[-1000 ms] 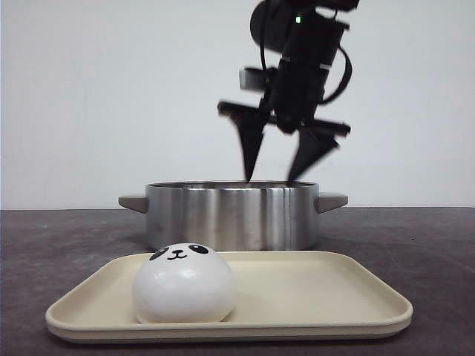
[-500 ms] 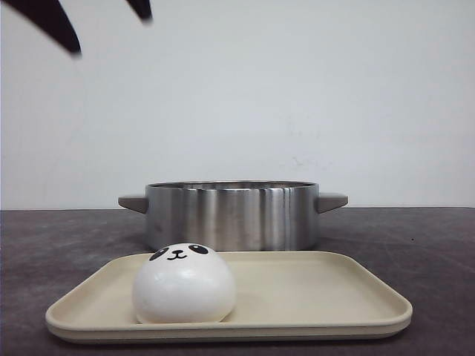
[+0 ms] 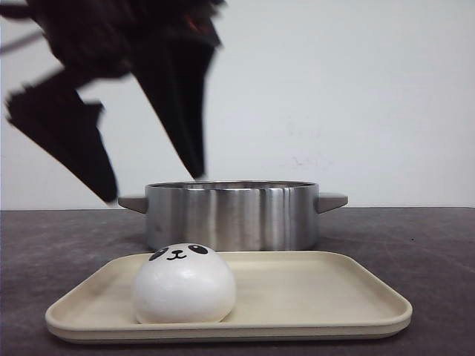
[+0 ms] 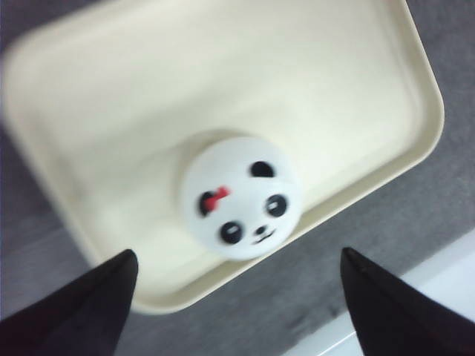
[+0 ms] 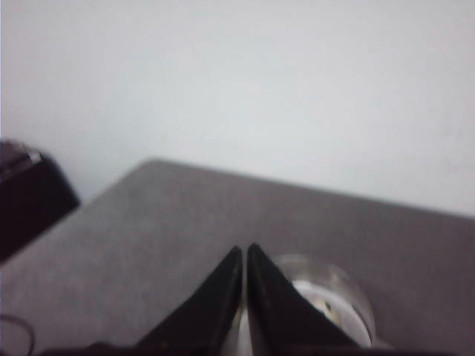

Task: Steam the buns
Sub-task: 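Move the left gripper down over the last bun on the tray, then close the left gripper on the bun and lift it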

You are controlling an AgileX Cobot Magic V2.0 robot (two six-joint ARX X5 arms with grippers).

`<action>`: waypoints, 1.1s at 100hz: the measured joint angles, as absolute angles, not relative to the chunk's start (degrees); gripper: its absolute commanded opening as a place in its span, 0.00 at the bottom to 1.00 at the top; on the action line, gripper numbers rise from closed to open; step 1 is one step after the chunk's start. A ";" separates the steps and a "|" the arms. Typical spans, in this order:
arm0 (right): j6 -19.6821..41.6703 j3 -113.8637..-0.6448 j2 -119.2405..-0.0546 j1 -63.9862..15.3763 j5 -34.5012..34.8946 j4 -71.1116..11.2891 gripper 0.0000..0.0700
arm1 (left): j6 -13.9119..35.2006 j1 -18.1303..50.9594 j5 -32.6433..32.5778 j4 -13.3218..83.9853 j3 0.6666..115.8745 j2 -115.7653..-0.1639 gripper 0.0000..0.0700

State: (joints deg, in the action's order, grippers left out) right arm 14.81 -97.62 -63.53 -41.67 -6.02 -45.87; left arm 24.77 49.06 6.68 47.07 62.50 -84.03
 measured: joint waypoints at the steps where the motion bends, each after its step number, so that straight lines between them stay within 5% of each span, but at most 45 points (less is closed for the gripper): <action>1: 14.81 -97.58 -63.59 -41.67 -6.02 -46.17 0.00 | 24.88 49.12 6.87 46.94 62.50 -84.44 0.76; 16: 14.85 -97.34 -63.79 -41.67 -6.02 -48.27 0.00 | 25.65 49.91 7.29 45.15 62.50 -89.82 0.99; 48: 15.22 -97.34 -63.61 -41.67 -6.02 -48.93 0.00 | 26.17 49.95 7.05 42.44 62.50 -94.65 0.94; 72: 15.22 -97.34 -63.61 -41.67 -6.02 -48.97 0.00 | 26.11 49.95 7.03 42.61 62.50 -94.76 0.41; 85: 15.22 -97.34 -63.61 -41.67 -6.02 -49.01 0.00 | 24.69 49.95 7.03 42.57 62.50 -94.76 0.01; 110: 15.22 -97.34 -63.61 -41.67 -6.02 -49.04 0.00 | 19.38 50.00 6.48 43.46 62.50 -94.76 0.00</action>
State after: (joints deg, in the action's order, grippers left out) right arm 15.22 -97.34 -63.61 -41.67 -6.02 -49.04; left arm 19.38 50.00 6.48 43.46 62.50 -94.76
